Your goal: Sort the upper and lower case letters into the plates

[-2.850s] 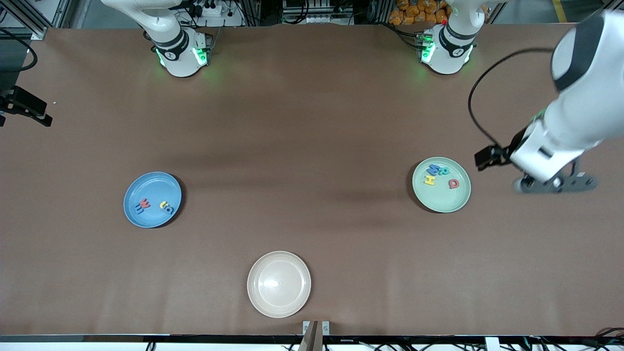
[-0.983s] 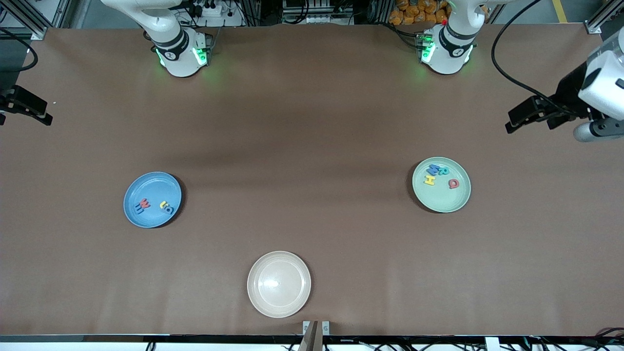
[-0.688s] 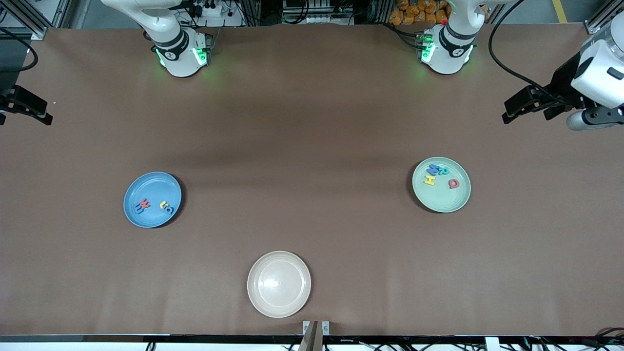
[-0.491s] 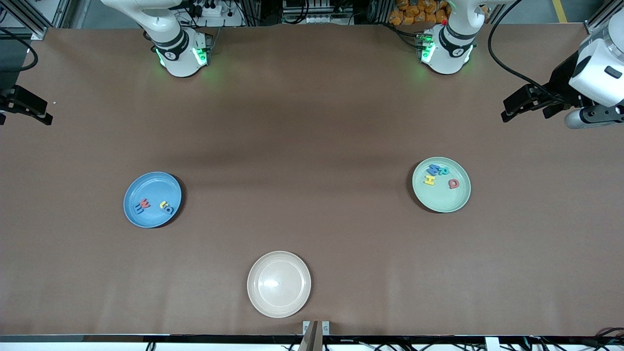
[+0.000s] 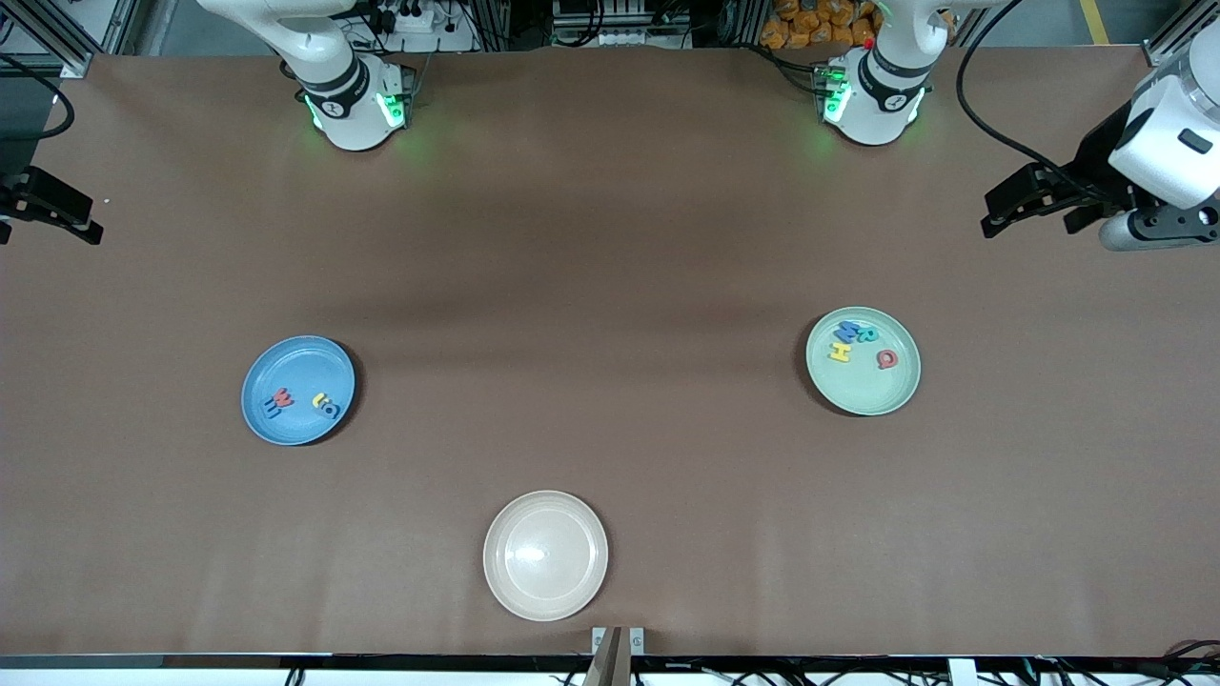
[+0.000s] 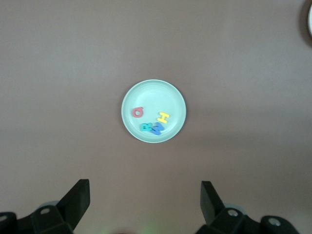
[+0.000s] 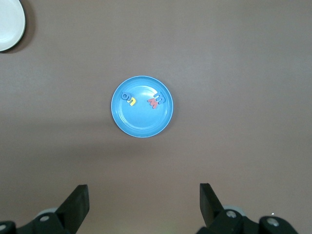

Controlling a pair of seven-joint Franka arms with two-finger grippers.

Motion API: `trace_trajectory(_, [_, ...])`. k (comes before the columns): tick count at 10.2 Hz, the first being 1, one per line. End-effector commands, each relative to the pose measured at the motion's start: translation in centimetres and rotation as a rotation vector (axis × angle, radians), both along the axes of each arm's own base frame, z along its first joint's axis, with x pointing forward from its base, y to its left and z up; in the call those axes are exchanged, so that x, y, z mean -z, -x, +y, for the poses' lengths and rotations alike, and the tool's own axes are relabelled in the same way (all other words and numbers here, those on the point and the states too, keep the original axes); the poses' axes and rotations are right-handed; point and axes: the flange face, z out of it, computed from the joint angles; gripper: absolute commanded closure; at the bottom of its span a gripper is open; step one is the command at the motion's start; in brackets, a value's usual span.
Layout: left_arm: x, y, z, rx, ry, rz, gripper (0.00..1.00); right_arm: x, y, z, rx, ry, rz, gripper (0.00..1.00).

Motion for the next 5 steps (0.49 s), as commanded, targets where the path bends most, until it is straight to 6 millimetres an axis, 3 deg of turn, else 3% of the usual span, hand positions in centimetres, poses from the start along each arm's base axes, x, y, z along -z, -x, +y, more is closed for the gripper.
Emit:
trace_trajectory(1, [-0.37,0.76,0.42,0.092,-0.039,-0.013,0.00,-0.48,-0.05,0.37,0.006,0.016,0.001,0.00])
trace_trajectory(5, [-0.55,0.72,0.46,0.102,-0.051,-0.020,0.00,-0.41,-0.07,0.53,0.003,0.016,0.003,0.00])
